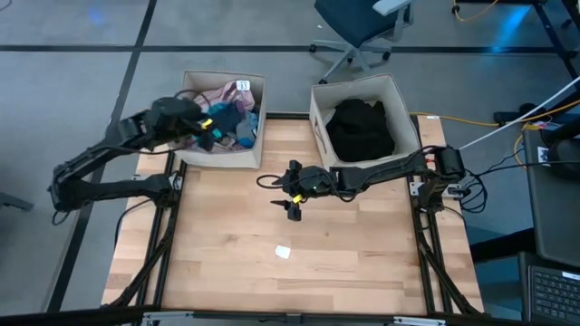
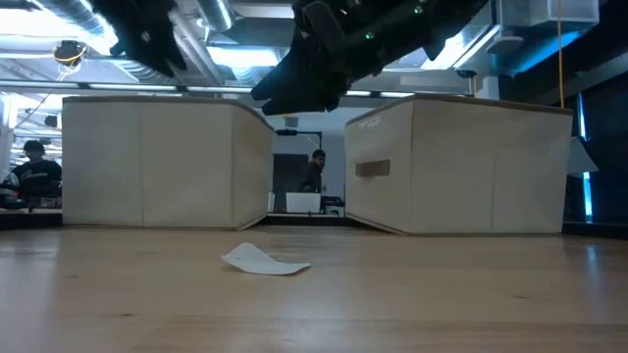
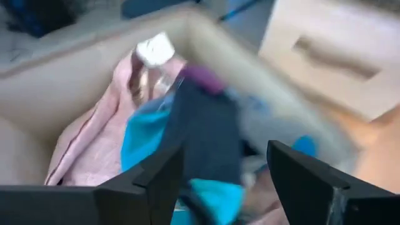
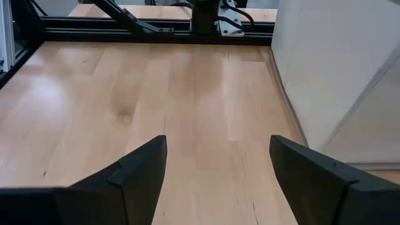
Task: Sort clothes
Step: Return to Home Position
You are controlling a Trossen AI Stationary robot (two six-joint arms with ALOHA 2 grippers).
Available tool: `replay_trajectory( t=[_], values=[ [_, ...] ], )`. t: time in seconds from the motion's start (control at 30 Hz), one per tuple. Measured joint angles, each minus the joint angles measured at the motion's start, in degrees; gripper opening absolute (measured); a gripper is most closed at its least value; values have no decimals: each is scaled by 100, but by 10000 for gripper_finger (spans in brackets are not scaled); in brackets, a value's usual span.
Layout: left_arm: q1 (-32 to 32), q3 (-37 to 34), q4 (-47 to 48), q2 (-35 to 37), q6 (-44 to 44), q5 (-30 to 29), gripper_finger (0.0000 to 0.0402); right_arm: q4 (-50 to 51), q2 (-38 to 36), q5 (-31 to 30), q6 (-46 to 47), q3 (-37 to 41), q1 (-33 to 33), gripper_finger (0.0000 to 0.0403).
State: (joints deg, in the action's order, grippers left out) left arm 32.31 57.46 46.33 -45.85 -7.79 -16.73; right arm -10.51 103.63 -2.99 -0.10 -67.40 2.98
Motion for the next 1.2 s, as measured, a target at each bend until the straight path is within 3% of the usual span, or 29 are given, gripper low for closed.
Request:
replay_trajectory(
  t=[0.2, 0.43, 0.5, 0.6, 0.93, 1.07, 1.2],
  values=[
    [-744, -82, -615, 752, -52, 433, 216, 399, -359, -2, 3, 0, 43, 284],
    [-1780, -1432, -2364, 1249, 220, 2010, 188, 1292, -1119, -133, 51, 192, 197, 277],
    [-2054, -1800, -2979, 1288, 268, 2202, 170, 1079, -1252, -607, 115, 461, 274, 259],
    [-2372, -2150, -3544, 1285, 400, 2281, 134, 763, -1407, -1013, 134, 929, 398, 215],
    [-3079, -3620, -5162, 1517, 394, 2242, 13, -1101, -2331, 433, 391, 2775, 325, 47],
    [-3197, -4231, -5776, 1746, 511, 1926, 5, -1739, -2900, 440, 464, 3558, 293, 8],
    [-3180, -4736, -6032, 1959, 476, 1580, 12, -2053, -3378, 425, 546, 4046, 299, 9]
  ],
)
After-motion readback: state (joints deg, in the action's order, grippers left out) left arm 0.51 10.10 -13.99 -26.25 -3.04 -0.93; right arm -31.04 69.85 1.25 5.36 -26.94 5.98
